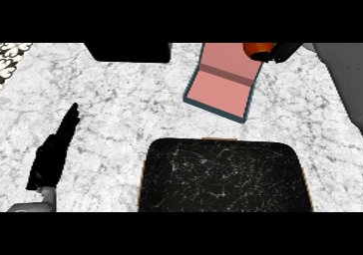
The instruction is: Pick the tomato from the tray and place it in the cardboard box
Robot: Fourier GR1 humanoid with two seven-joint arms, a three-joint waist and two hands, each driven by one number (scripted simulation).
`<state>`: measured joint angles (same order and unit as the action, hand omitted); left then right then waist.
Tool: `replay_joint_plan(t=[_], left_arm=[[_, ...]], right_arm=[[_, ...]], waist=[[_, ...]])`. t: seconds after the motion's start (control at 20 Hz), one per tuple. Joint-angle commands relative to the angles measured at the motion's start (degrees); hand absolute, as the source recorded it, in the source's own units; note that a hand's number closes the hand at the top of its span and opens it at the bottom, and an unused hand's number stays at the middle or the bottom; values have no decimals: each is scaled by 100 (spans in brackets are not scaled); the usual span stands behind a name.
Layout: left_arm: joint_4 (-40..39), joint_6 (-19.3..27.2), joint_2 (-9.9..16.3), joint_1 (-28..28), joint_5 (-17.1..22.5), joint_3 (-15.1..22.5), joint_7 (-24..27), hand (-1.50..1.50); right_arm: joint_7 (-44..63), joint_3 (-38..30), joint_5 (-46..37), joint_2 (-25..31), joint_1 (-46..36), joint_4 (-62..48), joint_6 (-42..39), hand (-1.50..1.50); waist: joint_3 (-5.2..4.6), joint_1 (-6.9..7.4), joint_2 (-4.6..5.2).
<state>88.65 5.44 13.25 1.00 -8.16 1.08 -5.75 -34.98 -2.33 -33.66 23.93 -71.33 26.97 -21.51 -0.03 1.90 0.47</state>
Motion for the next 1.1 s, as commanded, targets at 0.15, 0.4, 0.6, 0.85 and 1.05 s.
replay_joint_plan(t=[0.15,0.4,0.6,0.85,1.05], left_arm=[[-133,-50,23,-246,-24,-109,453,0],[52,-45,-59,-129,-73,-3,122,0],[338,-88,-57,-157,-84,45,-22,0],[-225,-173,-13,61,-16,-131,344,0],[-112,-144,-62,110,-58,-65,95,0]], right_arm=[[198,268,-432,-574,-183,-545,378,150],[875,249,-583,-1254,-399,-1203,917,150],[678,166,-607,-1139,-322,-1577,986,-150],[481,-134,-343,-1523,-131,-1669,1332,-150],[724,-1055,546,-1472,-358,-1597,1409,-150]], waist=[[0,-6,7],[2,89,36],[6,150,60],[4,113,77],[9,125,80]])
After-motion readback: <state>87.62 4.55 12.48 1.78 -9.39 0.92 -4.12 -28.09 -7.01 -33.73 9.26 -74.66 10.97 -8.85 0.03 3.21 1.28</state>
